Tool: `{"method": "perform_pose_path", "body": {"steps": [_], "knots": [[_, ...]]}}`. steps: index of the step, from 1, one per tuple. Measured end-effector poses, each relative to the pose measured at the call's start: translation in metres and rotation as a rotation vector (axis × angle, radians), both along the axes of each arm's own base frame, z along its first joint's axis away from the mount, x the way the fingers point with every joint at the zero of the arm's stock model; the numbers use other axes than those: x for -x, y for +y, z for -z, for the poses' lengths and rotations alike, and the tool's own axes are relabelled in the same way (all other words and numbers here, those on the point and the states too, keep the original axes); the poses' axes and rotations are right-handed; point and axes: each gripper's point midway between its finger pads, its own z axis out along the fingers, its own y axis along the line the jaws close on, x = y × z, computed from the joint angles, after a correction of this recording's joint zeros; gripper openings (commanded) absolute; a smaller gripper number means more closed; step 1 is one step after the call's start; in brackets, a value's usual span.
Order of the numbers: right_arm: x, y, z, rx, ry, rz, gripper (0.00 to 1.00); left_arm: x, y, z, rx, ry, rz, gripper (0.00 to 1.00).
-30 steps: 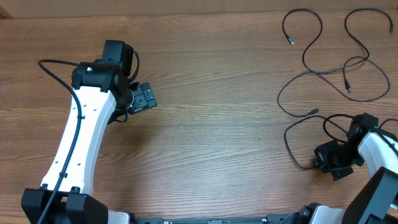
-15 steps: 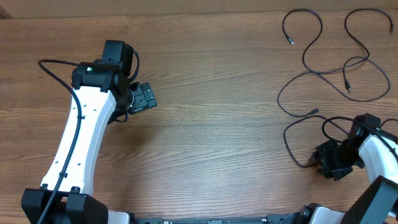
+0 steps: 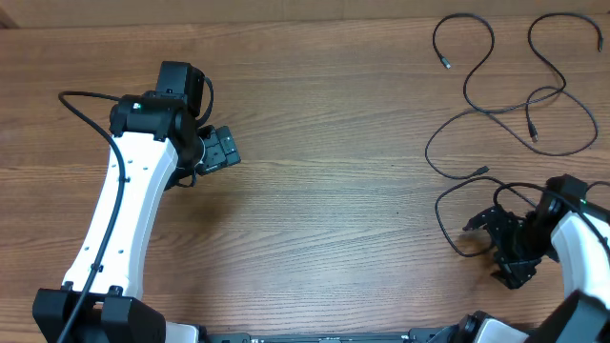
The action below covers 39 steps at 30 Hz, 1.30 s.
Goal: Untangle cables
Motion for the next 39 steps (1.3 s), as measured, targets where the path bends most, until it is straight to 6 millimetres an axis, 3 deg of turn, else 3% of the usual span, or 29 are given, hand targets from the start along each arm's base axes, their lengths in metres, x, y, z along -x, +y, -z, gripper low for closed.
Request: {"method": "perform_pose_path", "body": {"steps": [8,19,25,31,39], "knots": [[-0.019,0.007,-0.050,0.047,-0.184,-0.092,1.00,0.000,-0.010,0.000,0.053,0.002,0.029,1.00],[-0.045,0.065,-0.120,0.099,-0.456,-0.387,1.00,0.002,-0.037,-0.001,0.132,-0.002,0.185,1.00],[-0.035,0.085,-0.150,0.123,-0.598,-0.467,1.00,0.001,-0.061,-0.003,0.144,-0.023,0.261,1.00],[-0.021,0.087,-0.176,0.168,-0.731,-0.469,1.00,0.004,-0.095,-0.011,0.128,-0.080,0.370,0.99],[-0.014,0.088,-0.190,0.195,-0.810,-0.466,1.00,0.024,-0.116,-0.047,0.075,-0.210,0.453,1.00]]}}
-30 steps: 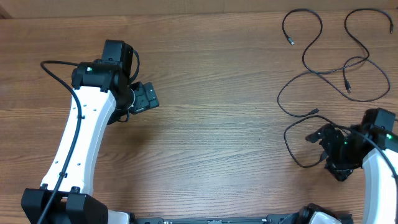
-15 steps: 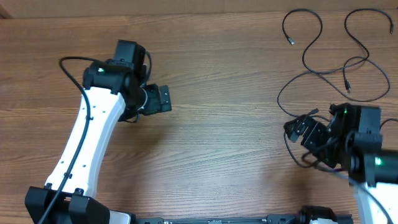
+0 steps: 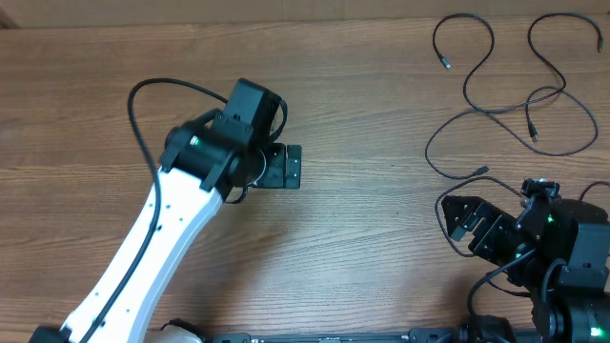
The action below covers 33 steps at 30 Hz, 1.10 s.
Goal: Untangle cables
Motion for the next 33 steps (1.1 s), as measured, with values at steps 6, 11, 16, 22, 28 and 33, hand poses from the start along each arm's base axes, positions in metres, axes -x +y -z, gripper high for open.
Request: {"method": "perform_pose_path", "body": {"steps": [6,11,16,22,28,33], "knots": [[0.000,0.000,0.000,0.000,0.001,0.000,1.00,0.017,-0.002,-0.034,0.030,-0.110,-0.006,1.00],[0.000,0.000,0.000,0.000,0.001,0.000,1.00,0.045,-0.004,-0.069,0.061,-0.234,0.008,0.99],[0.000,0.000,0.000,0.000,0.000,0.000,1.00,0.083,0.005,-0.093,0.073,-0.311,0.011,1.00],[0.000,0.000,0.000,-0.001,0.001,0.001,1.00,0.113,0.012,-0.106,0.094,-0.377,-0.002,1.00],[0.000,0.000,0.000,0.000,0.000,0.000,1.00,0.130,0.014,-0.092,0.104,-0.427,-0.025,1.00],[0.000,0.000,0.000,0.000,0.000,0.000,1.00,0.128,0.014,-0.079,0.068,-0.435,-0.064,1.00]]}}
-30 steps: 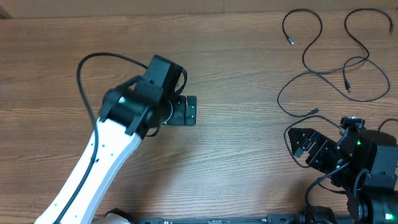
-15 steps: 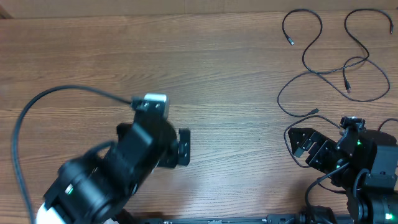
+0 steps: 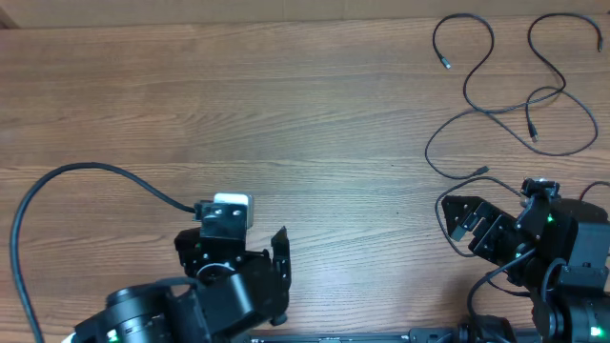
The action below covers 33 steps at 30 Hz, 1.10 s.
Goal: Untangle cables
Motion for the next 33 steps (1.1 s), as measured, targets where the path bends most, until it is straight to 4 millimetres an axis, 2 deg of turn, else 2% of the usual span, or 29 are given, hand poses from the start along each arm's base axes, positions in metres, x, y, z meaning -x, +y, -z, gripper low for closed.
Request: {"method": "perform_pose_path", "body": {"steps": [13,33], "knots": [[0.000,0.000,0.000,0.000,0.001,0.000,1.00,-0.006,0.005,-0.005,0.005,-0.036,-0.049,0.99],[0.000,0.000,0.000,0.000,0.000,0.000,1.00,0.010,-0.011,0.008,0.049,0.080,0.029,0.99]]}}
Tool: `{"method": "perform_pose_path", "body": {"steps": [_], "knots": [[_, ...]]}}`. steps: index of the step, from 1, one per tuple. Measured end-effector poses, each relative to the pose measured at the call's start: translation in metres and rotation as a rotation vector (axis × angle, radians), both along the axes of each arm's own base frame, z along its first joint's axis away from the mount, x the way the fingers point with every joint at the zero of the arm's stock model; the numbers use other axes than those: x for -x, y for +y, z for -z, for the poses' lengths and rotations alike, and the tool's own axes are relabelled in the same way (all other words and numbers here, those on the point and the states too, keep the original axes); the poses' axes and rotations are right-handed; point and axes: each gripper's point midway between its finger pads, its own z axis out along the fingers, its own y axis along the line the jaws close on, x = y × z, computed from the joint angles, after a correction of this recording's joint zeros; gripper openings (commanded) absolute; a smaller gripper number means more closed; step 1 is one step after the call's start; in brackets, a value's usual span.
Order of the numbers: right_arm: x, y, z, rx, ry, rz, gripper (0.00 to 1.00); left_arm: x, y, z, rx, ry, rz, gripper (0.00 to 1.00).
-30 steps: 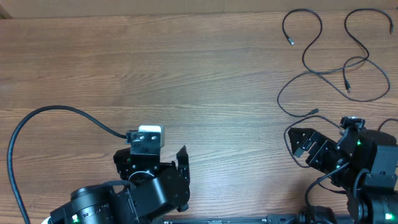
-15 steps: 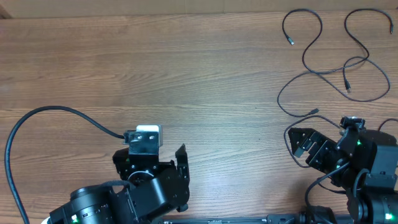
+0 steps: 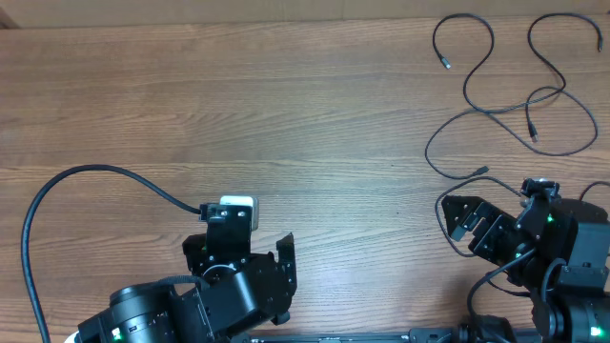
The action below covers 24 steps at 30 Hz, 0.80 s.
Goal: Untangle cables
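Observation:
Several thin black cables (image 3: 496, 110) lie looped over one another at the table's far right. One loop (image 3: 441, 208) curves down beside my right gripper (image 3: 469, 225), which stands open at the right front with nothing between its fingers. At the front left, pulled back near its base, my left gripper (image 3: 284, 276) points right. It looks open and empty, far from the cables.
The left arm's own thick black lead (image 3: 86, 176) arcs over the wood at the left. The wooden table (image 3: 305, 114) stretches between the two arms. The cable plug ends (image 3: 445, 63) lie at the far right.
The left arm has shifted very slightly to the right at the front left. The right arm and the cables have not moved.
First the left arm reached out over the far left and the right gripper sat low by the nearest cable loop. Then the left gripper was nearer the middle and the right gripper had turned towards the loop. Later the left arm was drawn back to the front, where it stays.

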Motion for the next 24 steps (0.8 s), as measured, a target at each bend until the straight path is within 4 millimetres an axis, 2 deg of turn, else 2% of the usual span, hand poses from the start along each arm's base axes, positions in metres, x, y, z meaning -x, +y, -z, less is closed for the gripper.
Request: {"method": "perform_pose_path", "body": {"steps": [16,24], "knots": [[0.000,-0.002,0.001,0.019,0.001,0.003,1.00,0.001,-0.001,0.001,0.002,0.006,0.004,0.99],[-0.020,0.009,-0.014,0.060,-0.196,-0.076,1.00,0.001,-0.001,0.001,0.003,0.007,0.005,0.99]]}}
